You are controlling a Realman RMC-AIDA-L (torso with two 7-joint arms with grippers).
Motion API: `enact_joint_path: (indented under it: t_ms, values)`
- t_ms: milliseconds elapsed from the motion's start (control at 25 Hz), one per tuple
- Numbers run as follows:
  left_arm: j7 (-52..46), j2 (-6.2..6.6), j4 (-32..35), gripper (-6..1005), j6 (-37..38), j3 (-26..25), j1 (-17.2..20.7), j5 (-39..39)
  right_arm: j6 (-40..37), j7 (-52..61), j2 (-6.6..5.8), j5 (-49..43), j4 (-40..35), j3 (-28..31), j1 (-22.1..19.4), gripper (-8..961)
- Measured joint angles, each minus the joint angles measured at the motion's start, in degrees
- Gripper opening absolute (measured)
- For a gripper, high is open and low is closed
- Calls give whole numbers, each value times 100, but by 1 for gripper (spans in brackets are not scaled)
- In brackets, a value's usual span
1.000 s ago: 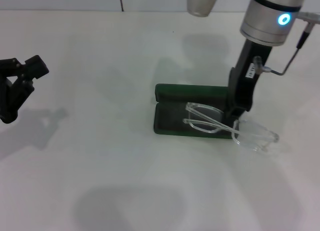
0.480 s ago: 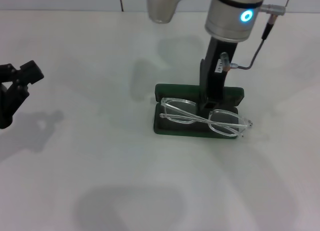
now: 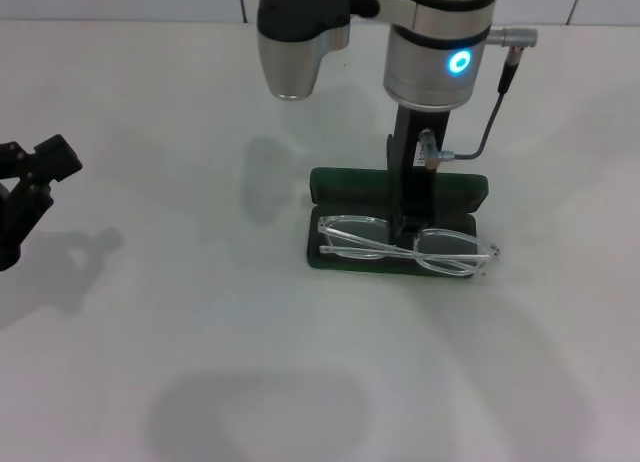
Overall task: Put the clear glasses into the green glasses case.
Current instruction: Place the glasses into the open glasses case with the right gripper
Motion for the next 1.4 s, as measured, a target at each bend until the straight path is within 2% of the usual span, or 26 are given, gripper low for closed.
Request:
enact_joint_path:
  t_ms: [880,1400]
  values:
    - [30,-19,-80,114,-9,0,77,1,949,1478,-1,-1637,-1404,23,84,62]
    - [44,-56,-79,117,-9,0,73,68,1205,1648,-1,-1893,-1532,89,30,62]
